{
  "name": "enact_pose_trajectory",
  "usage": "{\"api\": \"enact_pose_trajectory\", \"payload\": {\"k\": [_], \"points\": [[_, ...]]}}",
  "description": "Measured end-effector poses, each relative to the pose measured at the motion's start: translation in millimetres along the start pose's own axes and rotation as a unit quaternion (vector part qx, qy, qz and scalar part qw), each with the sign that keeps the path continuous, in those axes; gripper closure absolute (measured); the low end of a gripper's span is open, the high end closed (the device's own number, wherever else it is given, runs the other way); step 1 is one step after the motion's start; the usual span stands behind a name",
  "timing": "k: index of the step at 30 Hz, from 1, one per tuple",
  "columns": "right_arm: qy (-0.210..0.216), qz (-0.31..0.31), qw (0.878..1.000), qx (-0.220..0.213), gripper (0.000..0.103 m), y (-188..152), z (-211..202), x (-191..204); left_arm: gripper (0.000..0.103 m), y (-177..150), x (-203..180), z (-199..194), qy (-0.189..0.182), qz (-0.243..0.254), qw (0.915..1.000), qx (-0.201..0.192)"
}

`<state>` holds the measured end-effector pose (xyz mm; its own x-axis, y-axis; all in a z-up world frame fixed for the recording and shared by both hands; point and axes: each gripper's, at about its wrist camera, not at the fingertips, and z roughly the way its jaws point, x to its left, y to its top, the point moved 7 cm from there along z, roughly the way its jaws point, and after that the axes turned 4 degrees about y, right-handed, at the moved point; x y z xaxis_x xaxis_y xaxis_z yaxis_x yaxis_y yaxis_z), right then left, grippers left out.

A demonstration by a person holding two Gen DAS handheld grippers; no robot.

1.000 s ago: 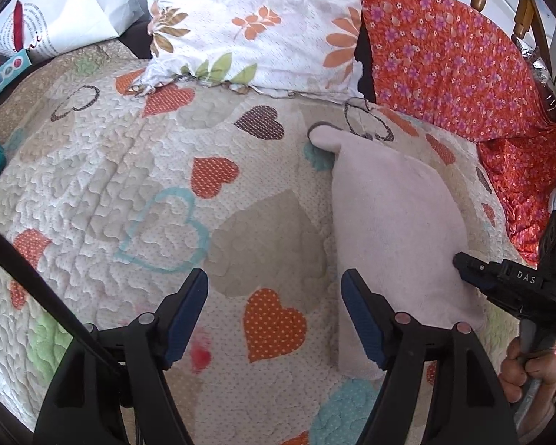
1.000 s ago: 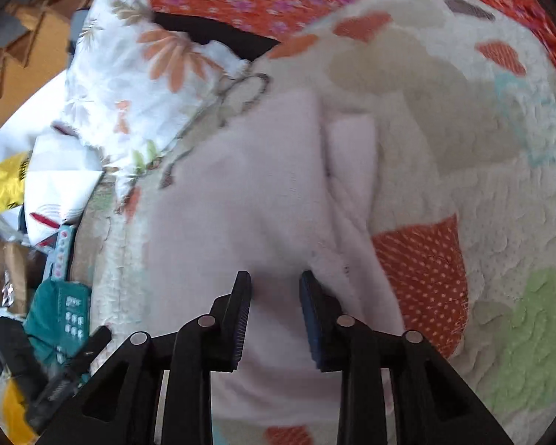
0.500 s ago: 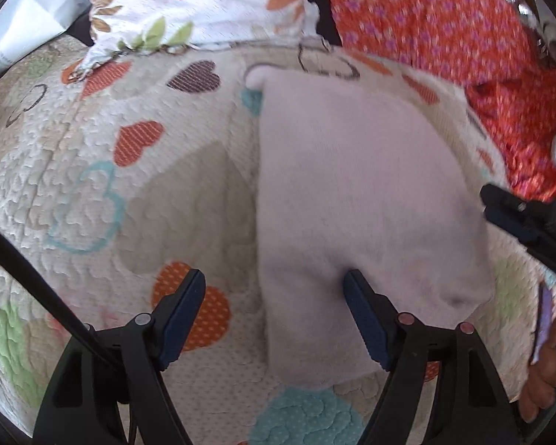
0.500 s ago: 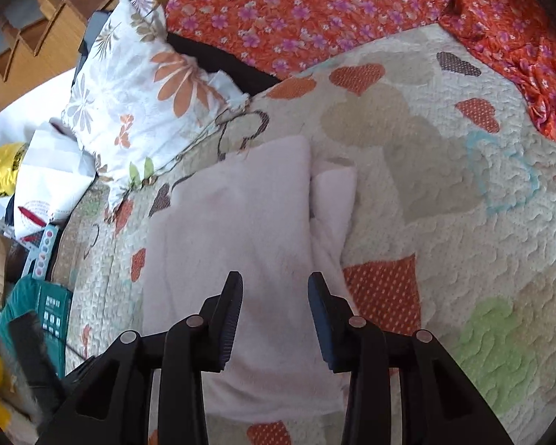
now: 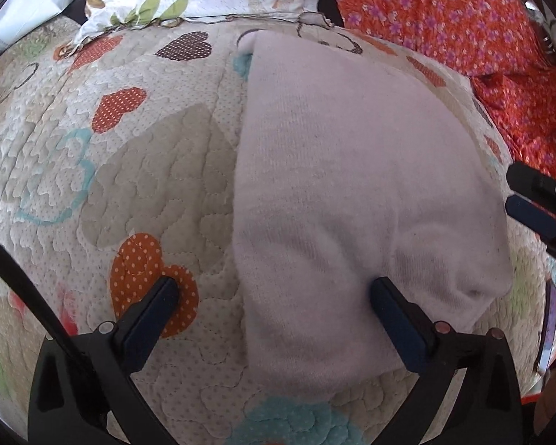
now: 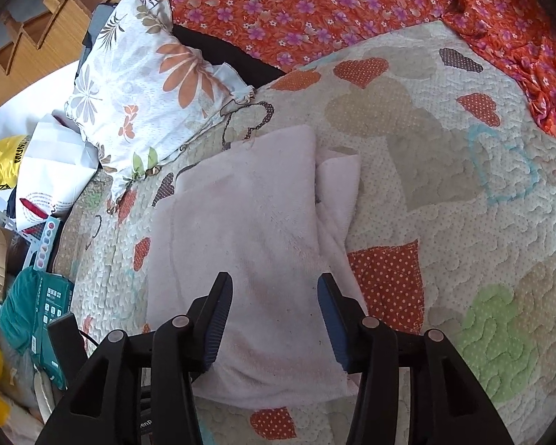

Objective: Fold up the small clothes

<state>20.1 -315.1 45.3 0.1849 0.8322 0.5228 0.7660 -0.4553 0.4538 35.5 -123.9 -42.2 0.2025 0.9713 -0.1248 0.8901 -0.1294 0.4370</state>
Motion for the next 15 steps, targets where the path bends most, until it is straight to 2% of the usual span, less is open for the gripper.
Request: {"api": "enact_pose_trajectory", "payload": {"k": [4, 9, 12, 15], "points": [[-0.002, 0.001, 1.000, -0.001, 0.051, 0.5, 0.1, -0.8, 0.000, 3.3, 1.7, 1.1, -0.003, -0.017, 0.9998, -0.007], [-0.014, -0.015, 1.000, -0.008, 0.050, 1.5, -2.3, 1.2, 0.000, 6.3, -0.2, -2.1, -0.004, -0.013, 0.9999, -0.004], [-0.017, -0.025, 1.000, -0.008, 0.049, 1.6, -2.3, 3.4, 0.000, 9.3, 5.7, -12.2, 0.006, -0.024, 0.9996, -0.014], [-0.024, -0.038, 0.999, -0.010, 0.048, 1.5, -3.4, 7.1, 0.000, 16.0, 17.7, -33.0, 0.032, -0.034, 0.9980, -0.042]]}}
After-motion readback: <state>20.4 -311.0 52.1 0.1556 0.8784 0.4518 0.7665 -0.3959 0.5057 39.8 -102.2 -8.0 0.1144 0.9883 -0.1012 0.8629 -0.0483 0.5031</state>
